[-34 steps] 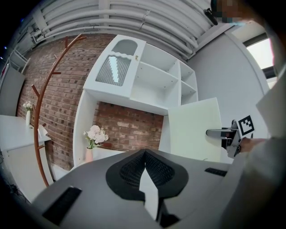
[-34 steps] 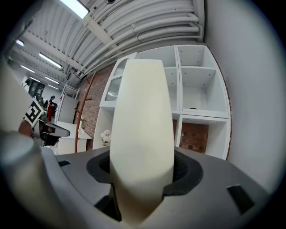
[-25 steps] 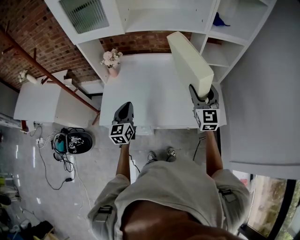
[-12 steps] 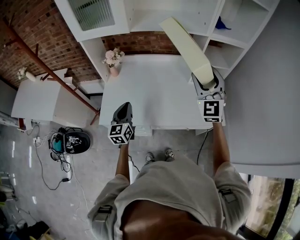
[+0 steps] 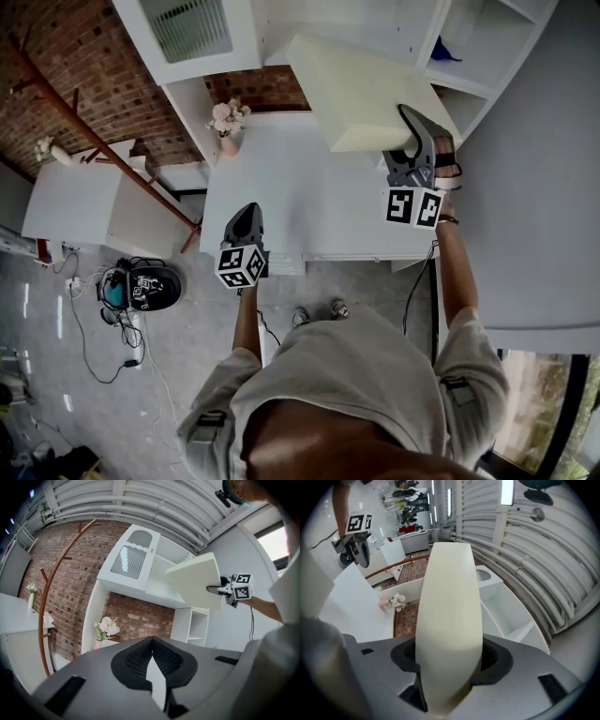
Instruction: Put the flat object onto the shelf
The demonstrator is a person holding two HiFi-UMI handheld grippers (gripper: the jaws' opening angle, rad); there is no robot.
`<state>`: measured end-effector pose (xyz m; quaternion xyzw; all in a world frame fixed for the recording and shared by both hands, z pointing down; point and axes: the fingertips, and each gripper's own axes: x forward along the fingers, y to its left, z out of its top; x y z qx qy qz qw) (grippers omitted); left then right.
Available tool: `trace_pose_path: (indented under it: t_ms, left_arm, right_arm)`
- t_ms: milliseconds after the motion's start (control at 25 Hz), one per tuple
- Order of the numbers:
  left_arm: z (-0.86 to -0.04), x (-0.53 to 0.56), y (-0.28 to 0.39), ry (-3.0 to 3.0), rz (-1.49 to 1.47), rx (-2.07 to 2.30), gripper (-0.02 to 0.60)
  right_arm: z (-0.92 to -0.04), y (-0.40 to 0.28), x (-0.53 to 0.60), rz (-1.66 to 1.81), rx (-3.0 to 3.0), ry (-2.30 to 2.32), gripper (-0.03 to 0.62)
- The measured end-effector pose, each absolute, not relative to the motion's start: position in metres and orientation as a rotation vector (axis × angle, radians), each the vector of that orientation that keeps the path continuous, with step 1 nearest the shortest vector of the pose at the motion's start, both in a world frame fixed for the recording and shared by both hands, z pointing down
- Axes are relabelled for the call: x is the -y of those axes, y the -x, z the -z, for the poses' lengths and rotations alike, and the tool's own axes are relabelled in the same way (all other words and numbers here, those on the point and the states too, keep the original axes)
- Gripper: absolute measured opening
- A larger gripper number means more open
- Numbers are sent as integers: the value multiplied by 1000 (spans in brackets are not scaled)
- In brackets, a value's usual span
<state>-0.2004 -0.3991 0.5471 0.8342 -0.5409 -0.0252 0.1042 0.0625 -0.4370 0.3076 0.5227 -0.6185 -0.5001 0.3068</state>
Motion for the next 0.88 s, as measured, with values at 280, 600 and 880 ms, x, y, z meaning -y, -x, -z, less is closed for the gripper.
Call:
trace_pose_path:
  t_ms: [280, 600, 880]
  left_arm:
    - [-550, 397, 207, -2442, 82, 1599, 15]
    - [-554, 396, 221, -2409, 90, 1631, 15]
    - [-556, 397, 235, -2380, 86, 1664, 15]
  right_arm:
    - [-311, -44, 457, 1450, 1412, -1241, 278]
    - [-319, -37, 497, 1498, 1249, -1129, 282]
    - [-333, -35, 534, 1436, 1269, -1114, 285]
